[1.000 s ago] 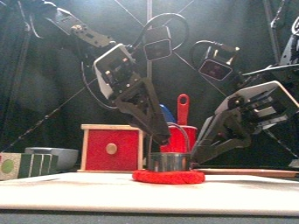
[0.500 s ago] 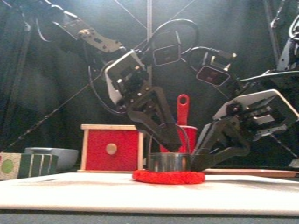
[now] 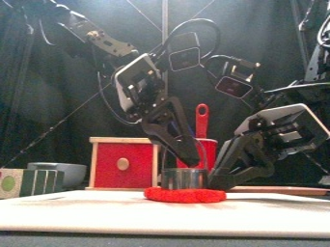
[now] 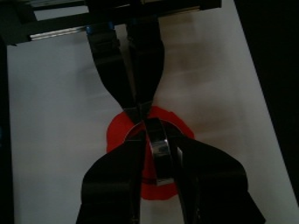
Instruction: Remove excess dough
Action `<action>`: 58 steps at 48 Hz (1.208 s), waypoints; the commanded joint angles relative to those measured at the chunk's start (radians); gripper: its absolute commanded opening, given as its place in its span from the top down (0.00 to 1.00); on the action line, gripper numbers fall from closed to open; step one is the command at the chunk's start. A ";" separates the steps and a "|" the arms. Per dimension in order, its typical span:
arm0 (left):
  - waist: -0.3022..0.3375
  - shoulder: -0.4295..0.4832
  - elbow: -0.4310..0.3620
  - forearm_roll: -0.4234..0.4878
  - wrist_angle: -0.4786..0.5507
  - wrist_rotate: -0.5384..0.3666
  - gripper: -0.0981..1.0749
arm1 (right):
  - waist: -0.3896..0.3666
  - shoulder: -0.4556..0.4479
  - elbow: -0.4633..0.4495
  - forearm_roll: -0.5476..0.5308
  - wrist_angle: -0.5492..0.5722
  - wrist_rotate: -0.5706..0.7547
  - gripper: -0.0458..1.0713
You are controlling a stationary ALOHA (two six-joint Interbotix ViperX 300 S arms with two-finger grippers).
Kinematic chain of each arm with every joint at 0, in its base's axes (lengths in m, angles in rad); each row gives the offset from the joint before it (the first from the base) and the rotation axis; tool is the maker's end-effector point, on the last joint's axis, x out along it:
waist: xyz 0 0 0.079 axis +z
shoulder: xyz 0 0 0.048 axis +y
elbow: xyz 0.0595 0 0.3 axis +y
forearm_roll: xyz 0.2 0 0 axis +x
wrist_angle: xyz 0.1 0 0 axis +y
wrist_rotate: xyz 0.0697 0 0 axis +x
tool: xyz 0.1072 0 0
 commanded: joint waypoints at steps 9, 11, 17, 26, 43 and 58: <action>0.008 -0.034 -0.026 0.006 -0.002 0.002 0.37 | 0.002 -0.006 -0.006 0.005 0.011 0.000 0.64; 0.008 -0.034 -0.025 0.005 -0.002 0.002 0.38 | 0.002 -0.006 -0.006 0.005 0.012 0.000 0.64; 0.008 -0.034 -0.025 0.008 0.006 0.002 0.39 | 0.002 -0.006 -0.008 0.005 0.018 0.000 0.64; 0.008 -0.034 -0.026 0.018 0.009 0.002 0.46 | 0.002 -0.006 -0.009 0.006 0.018 0.000 0.64; 0.008 -0.041 -0.026 0.029 0.003 0.002 0.51 | 0.002 -0.006 -0.017 0.003 0.038 0.000 0.64; 0.008 -0.092 -0.023 0.040 -0.002 0.002 0.51 | -0.003 -0.006 -0.020 0.002 0.060 0.000 0.64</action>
